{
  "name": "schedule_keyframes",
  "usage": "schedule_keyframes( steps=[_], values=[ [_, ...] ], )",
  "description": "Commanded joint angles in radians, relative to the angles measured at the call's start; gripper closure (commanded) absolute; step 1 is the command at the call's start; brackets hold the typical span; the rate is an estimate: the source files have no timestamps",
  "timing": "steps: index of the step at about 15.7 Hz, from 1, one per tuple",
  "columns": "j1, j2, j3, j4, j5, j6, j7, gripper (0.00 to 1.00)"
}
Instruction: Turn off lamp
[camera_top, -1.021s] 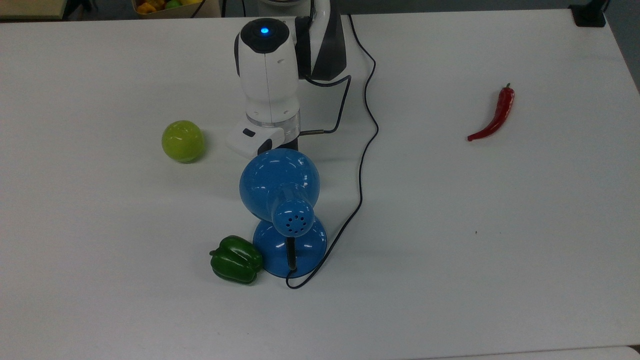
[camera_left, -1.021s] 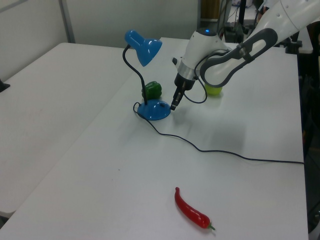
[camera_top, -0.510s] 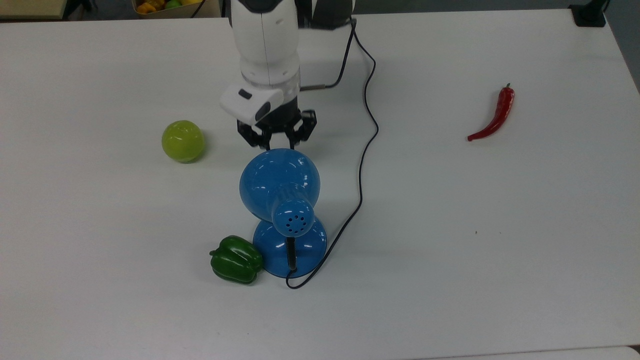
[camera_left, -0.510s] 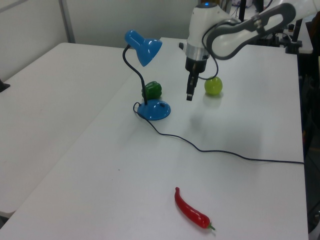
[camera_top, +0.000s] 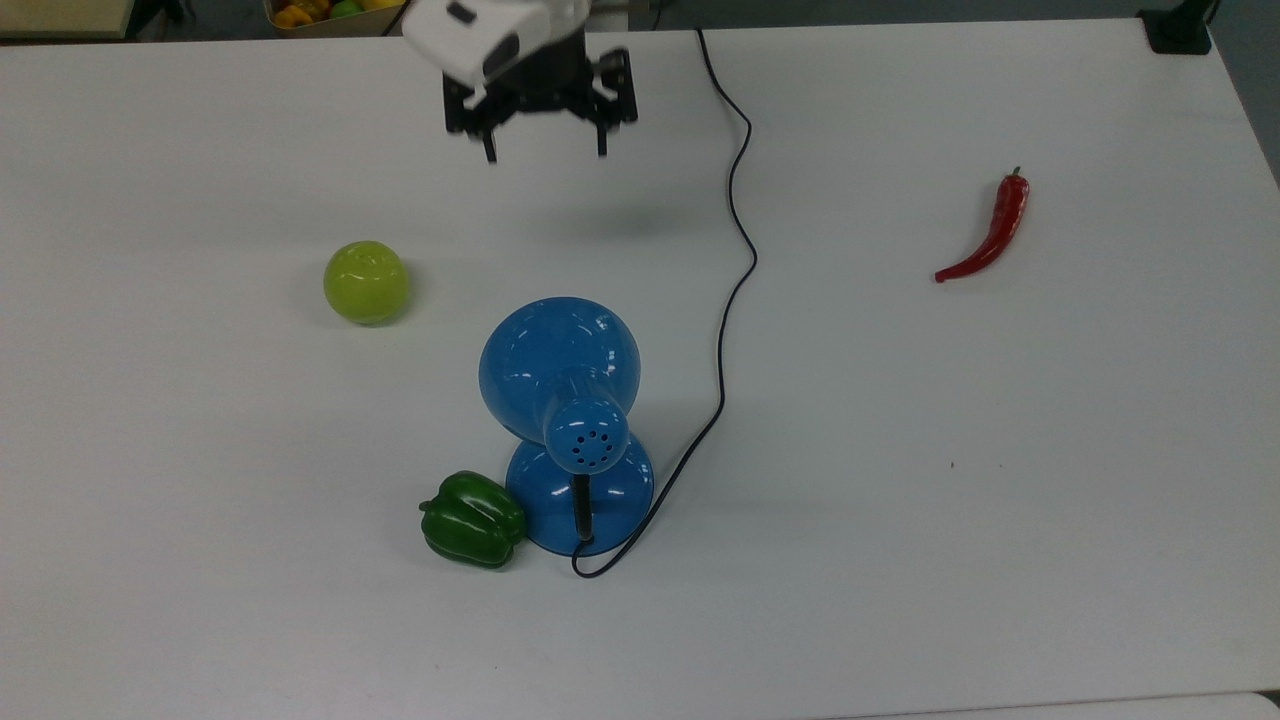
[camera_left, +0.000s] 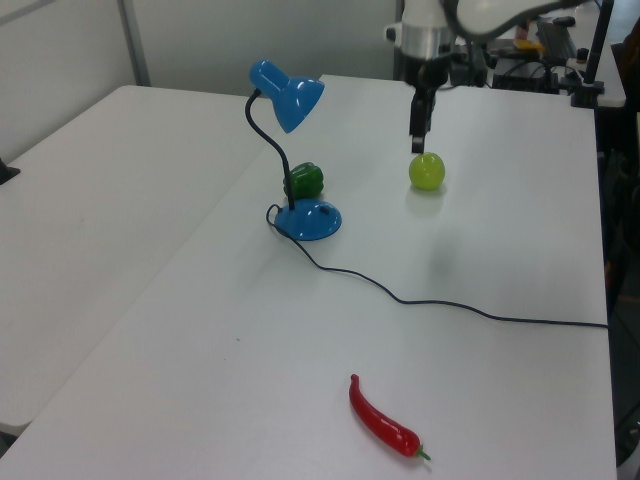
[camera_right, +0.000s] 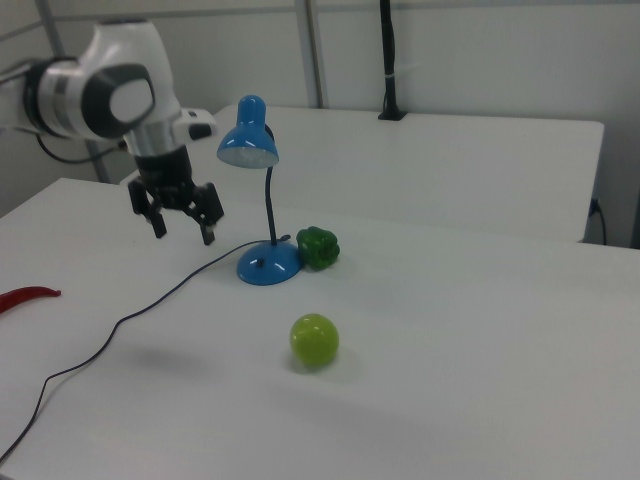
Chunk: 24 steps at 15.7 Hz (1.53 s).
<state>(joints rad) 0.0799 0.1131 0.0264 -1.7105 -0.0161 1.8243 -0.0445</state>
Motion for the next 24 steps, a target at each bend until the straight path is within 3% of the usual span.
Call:
schedule_keyframes(
  steps=[1,5,8,12,18,24],
  values=[
    [0.004,-0.101,0.004,0.002,0.007,-0.103,0.057,0.00],
    [-0.005,-0.132,0.058,0.069,0.011,-0.198,0.155,0.00],
    [-0.015,-0.150,0.056,0.095,0.087,-0.204,0.192,0.00],
    [-0.019,-0.152,0.055,0.095,0.093,-0.175,0.132,0.00],
    [-0.008,-0.141,0.003,0.078,0.093,-0.077,-0.119,0.00],
    [0.003,-0.142,-0.005,0.071,0.099,-0.079,-0.117,0.00]
  ],
)
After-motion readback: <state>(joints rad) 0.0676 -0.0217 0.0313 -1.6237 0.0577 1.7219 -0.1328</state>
